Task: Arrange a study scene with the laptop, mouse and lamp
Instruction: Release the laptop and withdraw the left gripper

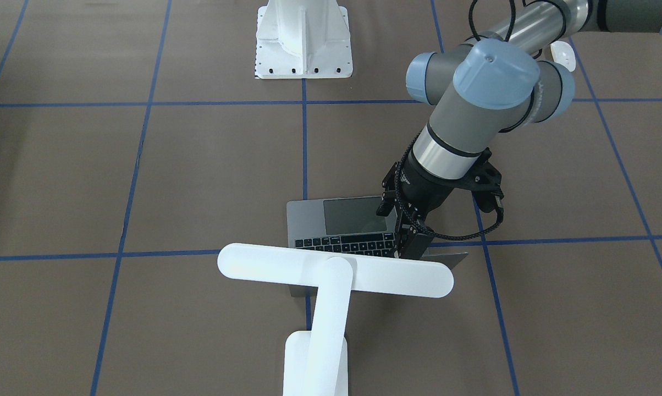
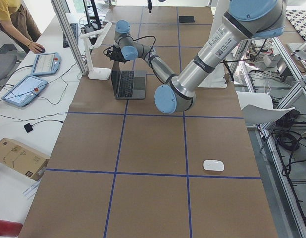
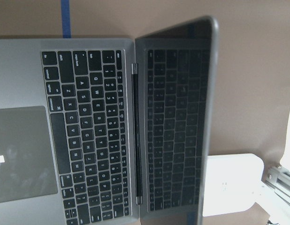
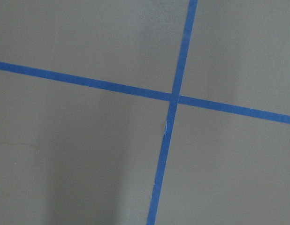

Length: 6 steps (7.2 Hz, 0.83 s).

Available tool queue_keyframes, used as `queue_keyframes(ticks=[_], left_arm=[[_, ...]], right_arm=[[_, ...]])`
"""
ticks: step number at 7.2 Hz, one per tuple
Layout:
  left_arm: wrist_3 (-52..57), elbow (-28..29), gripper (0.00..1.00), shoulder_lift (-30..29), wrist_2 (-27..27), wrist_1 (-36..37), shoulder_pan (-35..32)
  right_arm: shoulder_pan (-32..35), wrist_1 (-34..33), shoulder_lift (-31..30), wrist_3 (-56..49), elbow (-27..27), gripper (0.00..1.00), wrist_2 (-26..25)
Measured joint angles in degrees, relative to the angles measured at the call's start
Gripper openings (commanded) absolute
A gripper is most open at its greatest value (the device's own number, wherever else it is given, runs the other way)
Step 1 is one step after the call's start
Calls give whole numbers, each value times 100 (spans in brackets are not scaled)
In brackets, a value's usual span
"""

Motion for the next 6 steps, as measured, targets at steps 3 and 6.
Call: queue_keyframes(ticks=[3,6], left_arm=[[2090,-1669,100,1474,-278,52,-74],[5070,-2582,100,3149,-1008,64,-597]], right_arm=[[0,2,2,0,-6,100,0],[5,44,0,-24,61,100,2]])
